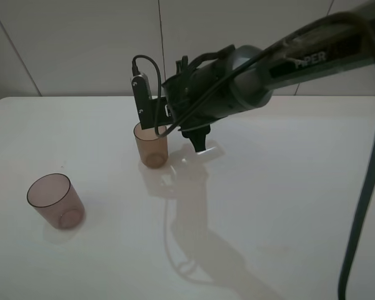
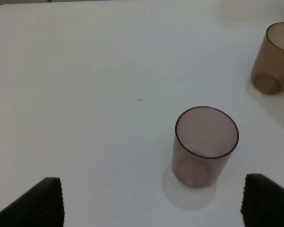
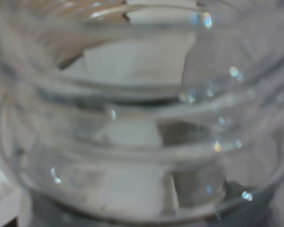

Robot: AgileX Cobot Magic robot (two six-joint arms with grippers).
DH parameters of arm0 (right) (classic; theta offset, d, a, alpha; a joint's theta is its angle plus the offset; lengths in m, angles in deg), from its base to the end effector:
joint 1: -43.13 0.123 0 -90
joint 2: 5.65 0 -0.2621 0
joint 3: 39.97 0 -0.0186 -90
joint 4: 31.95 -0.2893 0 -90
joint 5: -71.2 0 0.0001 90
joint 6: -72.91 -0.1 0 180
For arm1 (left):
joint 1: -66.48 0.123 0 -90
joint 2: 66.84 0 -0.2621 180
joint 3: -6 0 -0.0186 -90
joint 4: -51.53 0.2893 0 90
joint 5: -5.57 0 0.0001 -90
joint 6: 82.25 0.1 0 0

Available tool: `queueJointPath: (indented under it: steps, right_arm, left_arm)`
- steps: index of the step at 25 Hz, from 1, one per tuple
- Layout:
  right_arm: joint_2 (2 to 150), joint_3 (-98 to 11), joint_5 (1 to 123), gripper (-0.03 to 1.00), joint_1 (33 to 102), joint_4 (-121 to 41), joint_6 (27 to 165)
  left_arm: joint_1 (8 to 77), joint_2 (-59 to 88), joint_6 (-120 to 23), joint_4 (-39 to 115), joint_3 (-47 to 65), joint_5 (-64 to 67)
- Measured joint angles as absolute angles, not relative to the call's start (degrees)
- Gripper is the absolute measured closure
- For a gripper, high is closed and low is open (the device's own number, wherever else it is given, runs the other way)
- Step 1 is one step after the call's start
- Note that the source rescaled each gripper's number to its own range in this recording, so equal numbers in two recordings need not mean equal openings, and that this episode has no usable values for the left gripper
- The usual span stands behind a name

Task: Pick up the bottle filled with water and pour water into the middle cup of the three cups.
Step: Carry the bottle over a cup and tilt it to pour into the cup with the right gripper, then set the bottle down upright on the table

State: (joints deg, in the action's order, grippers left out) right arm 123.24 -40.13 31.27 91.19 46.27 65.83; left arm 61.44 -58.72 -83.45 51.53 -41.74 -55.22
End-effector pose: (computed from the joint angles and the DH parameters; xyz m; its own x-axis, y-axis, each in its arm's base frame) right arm 0.3498 0.2952 0.1023 0.0879 -0.9791 0.1832 -0.5764 -0.2000 -0.7923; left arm 0.0586 -0.0052 0.2928 -0.4485 0.0185 -0.8936 0.0785 0.9967 -0.0187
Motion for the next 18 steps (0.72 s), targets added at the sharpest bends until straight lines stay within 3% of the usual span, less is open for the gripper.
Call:
queueJointPath:
  steps: [18]
  right_arm:
    - [123.2,-40.1,30.8,0.96,91.2,56.3,66.0]
  left_arm:
    - [61.4,-58.7,-83.4,51.5,-41.7,-55.2]
